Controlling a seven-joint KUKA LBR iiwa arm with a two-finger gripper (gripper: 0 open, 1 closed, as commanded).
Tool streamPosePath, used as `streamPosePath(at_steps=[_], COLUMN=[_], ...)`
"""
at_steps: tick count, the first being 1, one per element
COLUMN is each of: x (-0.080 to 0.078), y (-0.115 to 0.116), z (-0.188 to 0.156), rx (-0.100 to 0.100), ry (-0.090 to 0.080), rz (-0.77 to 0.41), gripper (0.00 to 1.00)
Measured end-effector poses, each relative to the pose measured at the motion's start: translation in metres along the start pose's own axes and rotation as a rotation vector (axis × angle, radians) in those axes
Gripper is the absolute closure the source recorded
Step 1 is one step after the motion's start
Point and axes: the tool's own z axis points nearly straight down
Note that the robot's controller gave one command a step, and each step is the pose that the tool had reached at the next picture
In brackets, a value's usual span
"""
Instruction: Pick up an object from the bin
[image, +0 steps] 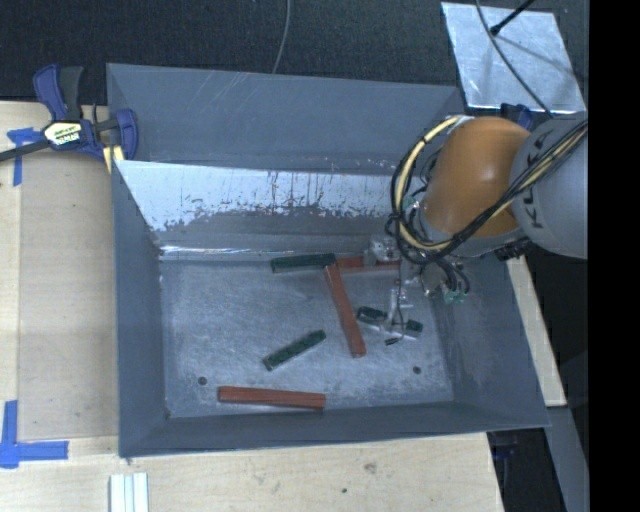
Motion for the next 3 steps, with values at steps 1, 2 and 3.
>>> streamPosePath(at_steps=[1, 2, 3], x=[0.061, 0.061, 0.038], y=[-0.02, -0.02, -0.041], z=[0.039, 0.039, -0.145], rx=[0.0, 0.0, 0.001], ry=[0.002, 0.002, -0.003], rz=[0.178, 0.177, 0.174], gripper=[1.0, 1.0, 1.0])
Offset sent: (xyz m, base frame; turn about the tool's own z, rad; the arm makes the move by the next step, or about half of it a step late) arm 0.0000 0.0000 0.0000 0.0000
